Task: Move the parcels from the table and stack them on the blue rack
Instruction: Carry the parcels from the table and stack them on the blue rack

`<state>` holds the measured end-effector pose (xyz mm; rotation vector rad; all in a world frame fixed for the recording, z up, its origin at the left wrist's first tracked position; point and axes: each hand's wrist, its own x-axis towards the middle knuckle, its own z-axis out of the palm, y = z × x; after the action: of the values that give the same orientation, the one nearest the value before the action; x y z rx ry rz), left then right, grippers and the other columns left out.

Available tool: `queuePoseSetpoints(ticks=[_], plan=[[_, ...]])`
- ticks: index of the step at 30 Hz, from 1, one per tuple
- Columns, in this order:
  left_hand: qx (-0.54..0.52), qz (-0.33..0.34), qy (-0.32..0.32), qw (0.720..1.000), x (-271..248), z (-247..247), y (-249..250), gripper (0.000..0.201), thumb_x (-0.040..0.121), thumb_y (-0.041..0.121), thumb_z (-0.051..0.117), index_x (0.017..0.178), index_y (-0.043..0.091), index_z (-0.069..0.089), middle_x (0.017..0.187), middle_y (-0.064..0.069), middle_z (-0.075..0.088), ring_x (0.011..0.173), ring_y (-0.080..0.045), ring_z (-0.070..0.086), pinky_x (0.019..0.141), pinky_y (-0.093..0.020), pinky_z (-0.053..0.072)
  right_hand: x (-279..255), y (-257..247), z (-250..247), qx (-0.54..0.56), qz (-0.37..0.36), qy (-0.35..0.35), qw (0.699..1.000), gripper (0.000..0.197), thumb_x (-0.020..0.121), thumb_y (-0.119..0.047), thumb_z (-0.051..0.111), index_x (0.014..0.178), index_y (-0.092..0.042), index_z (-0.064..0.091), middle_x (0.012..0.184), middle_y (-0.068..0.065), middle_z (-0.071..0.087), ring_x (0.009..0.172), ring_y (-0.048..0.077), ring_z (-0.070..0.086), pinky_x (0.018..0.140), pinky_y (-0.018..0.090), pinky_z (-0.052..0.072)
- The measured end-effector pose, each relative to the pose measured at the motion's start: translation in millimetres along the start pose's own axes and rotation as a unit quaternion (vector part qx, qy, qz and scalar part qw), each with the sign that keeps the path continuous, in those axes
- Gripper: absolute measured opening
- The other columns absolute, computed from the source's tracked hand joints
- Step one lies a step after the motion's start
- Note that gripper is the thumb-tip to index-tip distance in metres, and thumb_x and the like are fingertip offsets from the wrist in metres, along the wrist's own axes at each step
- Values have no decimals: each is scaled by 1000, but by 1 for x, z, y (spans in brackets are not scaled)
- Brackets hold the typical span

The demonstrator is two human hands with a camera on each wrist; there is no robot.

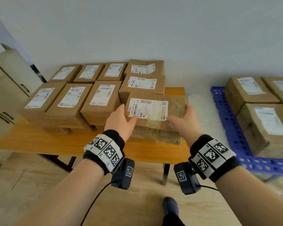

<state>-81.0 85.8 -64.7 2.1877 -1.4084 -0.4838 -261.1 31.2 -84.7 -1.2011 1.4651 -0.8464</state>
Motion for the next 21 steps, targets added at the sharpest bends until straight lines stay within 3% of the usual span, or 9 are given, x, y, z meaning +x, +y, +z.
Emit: queuePoseSetpoints(ticks=[4, 7, 11, 13, 16, 21], plan=[[-28, 90, -14, 995, -14, 5, 34, 59, 93, 35, 51, 145, 18, 29, 142, -1, 45, 128, -20, 44, 102, -33, 37, -28, -5, -42, 33, -18, 68, 997, 80, 82, -12, 68, 146, -14, 20, 130, 1, 51, 109, 16, 54, 84, 27, 48], [-41, 156, -16, 987, -25, 15, 69, 53, 92, 34, 52, 141, 19, 36, 137, 1, 50, 124, -18, 48, 101, -31, 39, -37, -7, -81, 53, -29, 117, 991, 85, 83, -13, 65, 150, -15, 11, 133, 3, 49, 116, 20, 52, 96, 35, 47], [-45, 219, -10, 975, -37, 37, 124, 52, 92, 33, 55, 139, 19, 39, 137, 2, 50, 126, -18, 46, 101, -30, 36, -35, 2, -136, 81, -31, 158, 984, 88, 78, -18, 68, 148, -22, 16, 138, 3, 46, 122, 23, 49, 100, 47, 45], [-42, 241, -11, 970, -42, 54, 155, 53, 91, 34, 55, 139, 19, 39, 138, 2, 50, 126, -17, 45, 102, -29, 35, -32, 8, -170, 92, -29, 174, 980, 88, 77, -20, 69, 148, -23, 16, 141, 4, 43, 124, 25, 48, 101, 48, 44], [-31, 259, -20, 965, -53, 89, 208, 53, 91, 36, 54, 139, 20, 39, 137, 2, 50, 125, -17, 46, 100, -28, 35, -26, 25, -232, 103, -28, 187, 977, 87, 81, -17, 67, 149, -20, 12, 137, 2, 45, 121, 22, 49, 101, 40, 44], [-29, 268, -66, 961, -76, 163, 304, 55, 92, 34, 54, 140, 17, 36, 138, 0, 49, 124, -17, 47, 100, -29, 37, -14, 53, -345, 98, -19, 216, 971, 88, 76, -20, 71, 147, -23, 18, 134, -2, 47, 120, 20, 51, 100, 44, 45]])
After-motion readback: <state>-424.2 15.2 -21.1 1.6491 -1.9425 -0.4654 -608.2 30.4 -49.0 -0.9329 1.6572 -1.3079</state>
